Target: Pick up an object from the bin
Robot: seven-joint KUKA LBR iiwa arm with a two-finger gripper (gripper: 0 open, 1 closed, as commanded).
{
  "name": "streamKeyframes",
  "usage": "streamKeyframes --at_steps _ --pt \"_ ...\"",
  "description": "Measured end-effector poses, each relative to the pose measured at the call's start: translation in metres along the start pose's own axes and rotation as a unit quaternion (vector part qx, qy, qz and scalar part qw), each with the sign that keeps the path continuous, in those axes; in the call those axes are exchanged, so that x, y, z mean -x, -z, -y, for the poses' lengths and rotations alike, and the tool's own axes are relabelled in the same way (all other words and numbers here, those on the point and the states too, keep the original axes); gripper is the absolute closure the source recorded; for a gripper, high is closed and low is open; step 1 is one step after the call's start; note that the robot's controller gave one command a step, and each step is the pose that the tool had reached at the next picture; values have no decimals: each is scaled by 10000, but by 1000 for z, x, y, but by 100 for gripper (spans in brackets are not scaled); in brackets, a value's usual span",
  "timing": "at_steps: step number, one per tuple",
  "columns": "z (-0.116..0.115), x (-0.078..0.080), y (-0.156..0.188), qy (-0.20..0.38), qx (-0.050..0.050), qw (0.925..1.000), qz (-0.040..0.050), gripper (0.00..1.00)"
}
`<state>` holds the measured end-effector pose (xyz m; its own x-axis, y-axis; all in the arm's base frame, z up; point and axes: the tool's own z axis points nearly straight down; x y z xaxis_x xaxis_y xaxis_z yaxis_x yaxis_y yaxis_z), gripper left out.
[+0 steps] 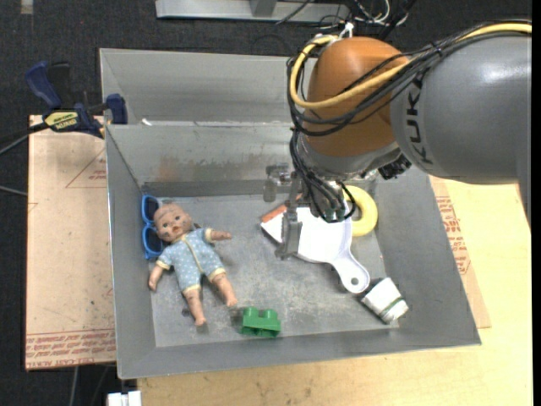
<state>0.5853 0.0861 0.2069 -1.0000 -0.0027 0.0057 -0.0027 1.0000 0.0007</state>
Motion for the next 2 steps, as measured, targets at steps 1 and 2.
streamKeyframes --at_steps 1,2 --pt "0 1 5 -8 3 10000 34 0" --pt "13 -12 -41 170 7 9998 53 0"
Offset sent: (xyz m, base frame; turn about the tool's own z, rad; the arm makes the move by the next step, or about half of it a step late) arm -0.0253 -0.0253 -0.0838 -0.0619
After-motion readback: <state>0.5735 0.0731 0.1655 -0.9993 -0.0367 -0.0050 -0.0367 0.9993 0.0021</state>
